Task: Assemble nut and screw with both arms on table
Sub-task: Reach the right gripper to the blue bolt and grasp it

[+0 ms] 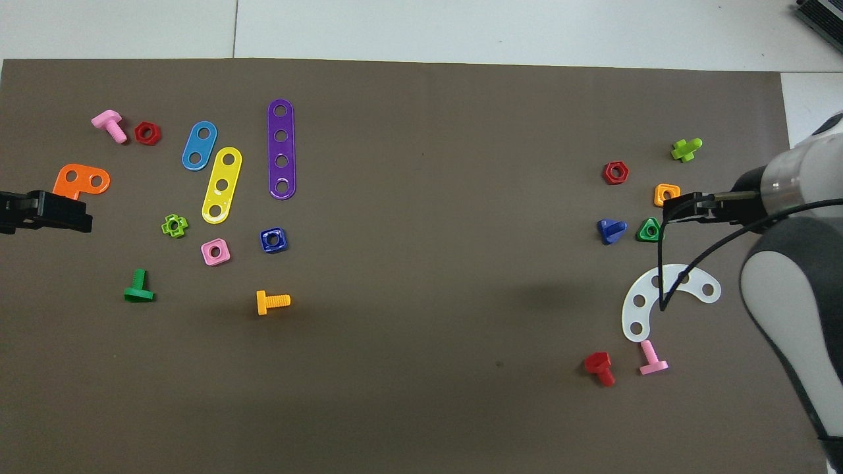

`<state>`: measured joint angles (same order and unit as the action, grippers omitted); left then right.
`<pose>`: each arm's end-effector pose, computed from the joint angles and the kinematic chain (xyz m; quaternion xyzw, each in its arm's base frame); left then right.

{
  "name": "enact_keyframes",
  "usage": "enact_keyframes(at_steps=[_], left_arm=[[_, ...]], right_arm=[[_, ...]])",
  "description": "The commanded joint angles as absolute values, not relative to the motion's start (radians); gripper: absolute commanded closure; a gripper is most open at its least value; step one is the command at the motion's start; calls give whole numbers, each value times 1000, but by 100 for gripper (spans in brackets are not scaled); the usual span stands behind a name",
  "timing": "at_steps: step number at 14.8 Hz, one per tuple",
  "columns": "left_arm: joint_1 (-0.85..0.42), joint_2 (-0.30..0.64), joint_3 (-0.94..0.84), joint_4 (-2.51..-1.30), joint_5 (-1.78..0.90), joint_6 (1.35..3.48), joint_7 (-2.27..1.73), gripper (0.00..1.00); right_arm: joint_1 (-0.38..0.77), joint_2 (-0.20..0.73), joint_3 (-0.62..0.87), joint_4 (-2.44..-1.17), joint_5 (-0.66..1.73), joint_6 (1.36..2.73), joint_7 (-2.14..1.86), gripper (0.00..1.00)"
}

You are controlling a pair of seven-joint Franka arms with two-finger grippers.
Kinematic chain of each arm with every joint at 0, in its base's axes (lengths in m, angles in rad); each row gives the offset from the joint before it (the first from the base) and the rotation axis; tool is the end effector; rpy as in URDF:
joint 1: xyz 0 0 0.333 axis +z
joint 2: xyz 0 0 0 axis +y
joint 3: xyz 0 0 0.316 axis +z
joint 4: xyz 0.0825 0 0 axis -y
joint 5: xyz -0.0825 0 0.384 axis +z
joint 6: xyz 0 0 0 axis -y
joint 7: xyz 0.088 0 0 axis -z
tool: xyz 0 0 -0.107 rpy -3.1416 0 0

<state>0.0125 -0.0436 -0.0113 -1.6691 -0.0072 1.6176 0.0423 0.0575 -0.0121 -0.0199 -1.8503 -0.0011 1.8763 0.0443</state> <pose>0.5437 -0.0002 0.6060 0.9998 -0.0204 -0.0039 0.0034 0.5624 0.0210 0.5245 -0.9998 0.0032 -0.0190 0.0004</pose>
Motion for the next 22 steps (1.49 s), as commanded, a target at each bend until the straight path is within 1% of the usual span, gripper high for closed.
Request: enact_keyframes(at_steps=[1, 2, 4, 5, 7, 9, 11, 14, 16, 19, 21, 22], left_arm=[[18, -71, -12, -1697, -11, 1623, 57, 0], [18, -71, -12, -1697, -11, 1623, 57, 0], [18, -71, -12, -1697, -11, 1623, 57, 0], [18, -71, -12, -1697, -11, 1623, 57, 0], [18, -71, -12, -1697, -11, 1623, 57, 0], [18, -71, -12, -1697, -11, 1623, 57, 0], [18, -71, -12, -1697, -11, 1623, 57, 0], [18, -71, -12, -1697, -11, 1623, 57, 0], [18, -71, -12, -1697, -11, 1623, 57, 0], [18, -71, -12, -1697, -11, 1623, 57, 0], [18, -71, -12, -1697, -11, 1623, 57, 0], [18, -71, -12, -1697, -11, 1623, 57, 0]], right_arm=[[49, 58, -15, -1904, 25, 1968, -50, 0], [46, 81, -15, -1937, 41, 2032, -95, 0], [40, 104, -17, -2041, 103, 2213, -150, 0], [40, 129, -15, -2063, 104, 2265, -176, 0], [37, 188, -15, -2065, 106, 2310, -245, 1], [34, 218, -17, -2083, 107, 2384, -287, 5], [31, 225, -17, -2100, 107, 2408, -302, 22], [29, 241, -15, -2106, 107, 2453, -299, 37], [29, 239, -17, -2118, 107, 2454, -302, 38], [29, 239, -17, -2125, 107, 2454, -304, 45], [29, 239, -17, -2125, 107, 2454, -304, 53], [29, 239, -15, -2125, 107, 2454, -302, 65]])
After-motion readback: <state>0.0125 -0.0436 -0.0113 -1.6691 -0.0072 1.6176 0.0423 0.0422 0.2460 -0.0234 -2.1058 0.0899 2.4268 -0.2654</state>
